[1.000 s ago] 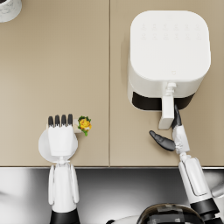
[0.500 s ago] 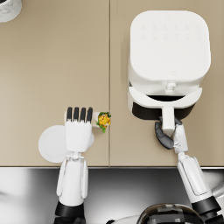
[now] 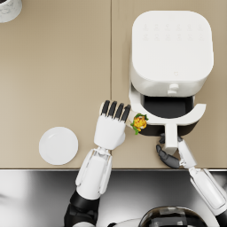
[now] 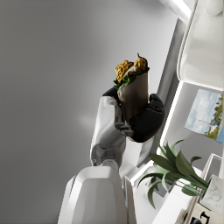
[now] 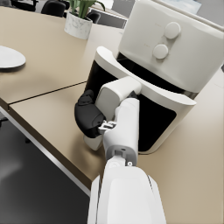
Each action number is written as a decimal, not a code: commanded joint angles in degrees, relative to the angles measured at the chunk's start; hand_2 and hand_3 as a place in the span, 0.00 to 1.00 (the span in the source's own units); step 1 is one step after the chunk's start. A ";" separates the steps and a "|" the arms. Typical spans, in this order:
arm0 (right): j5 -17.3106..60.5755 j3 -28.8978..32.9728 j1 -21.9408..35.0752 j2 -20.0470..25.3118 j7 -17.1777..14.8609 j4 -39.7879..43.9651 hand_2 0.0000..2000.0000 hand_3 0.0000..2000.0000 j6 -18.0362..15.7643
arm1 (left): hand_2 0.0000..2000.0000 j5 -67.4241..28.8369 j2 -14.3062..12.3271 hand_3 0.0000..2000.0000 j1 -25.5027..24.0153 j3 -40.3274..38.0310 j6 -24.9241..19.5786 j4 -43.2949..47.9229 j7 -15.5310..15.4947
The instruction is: Pick up the chicken rolls and place it into the air fryer
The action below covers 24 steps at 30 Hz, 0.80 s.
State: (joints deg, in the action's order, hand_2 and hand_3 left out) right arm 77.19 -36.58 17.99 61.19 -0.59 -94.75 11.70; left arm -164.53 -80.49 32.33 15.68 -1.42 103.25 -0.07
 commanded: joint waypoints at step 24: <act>-0.11 -12.20 -12.55 1.70 1.89 -14.54 1.00 1.00 -21.41 | 0.32 0.00 1.47 0.84 28.80 34.09 -0.65 -19.39 -0.04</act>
State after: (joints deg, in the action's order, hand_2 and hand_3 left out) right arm 76.96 -23.88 4.31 60.26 1.30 -104.89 -11.26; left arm -164.48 -86.43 52.45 38.48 -1.50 85.78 -0.08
